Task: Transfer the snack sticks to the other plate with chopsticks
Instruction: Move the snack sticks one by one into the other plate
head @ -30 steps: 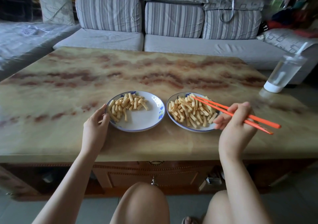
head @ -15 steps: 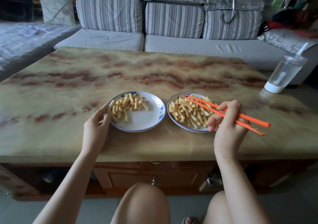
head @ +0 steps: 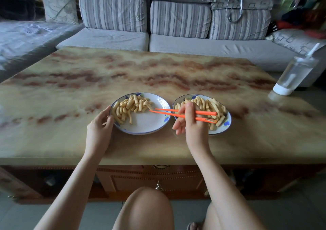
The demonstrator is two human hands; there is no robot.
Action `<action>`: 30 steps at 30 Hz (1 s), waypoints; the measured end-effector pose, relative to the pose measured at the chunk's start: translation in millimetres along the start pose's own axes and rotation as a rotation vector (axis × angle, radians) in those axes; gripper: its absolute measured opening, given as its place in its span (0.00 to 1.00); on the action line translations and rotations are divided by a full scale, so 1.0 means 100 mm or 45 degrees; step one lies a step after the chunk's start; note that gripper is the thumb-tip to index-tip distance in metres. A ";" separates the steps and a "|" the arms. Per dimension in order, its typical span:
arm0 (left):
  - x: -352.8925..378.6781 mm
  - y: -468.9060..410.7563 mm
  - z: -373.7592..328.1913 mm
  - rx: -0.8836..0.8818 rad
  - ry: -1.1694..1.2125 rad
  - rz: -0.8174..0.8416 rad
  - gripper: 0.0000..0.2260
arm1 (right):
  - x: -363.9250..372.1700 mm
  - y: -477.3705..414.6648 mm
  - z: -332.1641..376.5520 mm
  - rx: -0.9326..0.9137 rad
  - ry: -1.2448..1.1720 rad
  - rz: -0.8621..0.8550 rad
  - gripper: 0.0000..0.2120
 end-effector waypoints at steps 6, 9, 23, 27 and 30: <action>0.00 0.00 0.00 -0.003 0.004 0.003 0.17 | 0.02 -0.02 -0.04 0.048 0.009 -0.044 0.18; 0.00 0.01 0.00 -0.005 0.008 0.007 0.17 | -0.06 0.00 0.00 0.030 -0.014 -0.094 0.18; -0.02 0.02 -0.03 -0.004 0.000 0.014 0.17 | -0.84 0.07 0.29 -0.133 -0.107 -0.573 0.18; -0.01 0.03 -0.04 -0.008 0.001 0.025 0.18 | -1.09 0.07 0.32 -0.177 -0.064 -0.724 0.17; -0.02 0.04 -0.05 -0.004 -0.002 0.018 0.17 | -1.22 0.08 0.32 -0.182 -0.032 -0.793 0.17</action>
Point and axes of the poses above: each hand's wrist, its own y-axis away from the middle knuckle, its own x-axis out of the palm, z = x × y, the point moved 8 cm from there along -y, towards the middle knuckle, and after that the axes turned 3 degrees about -z, right-handed, at the moved point
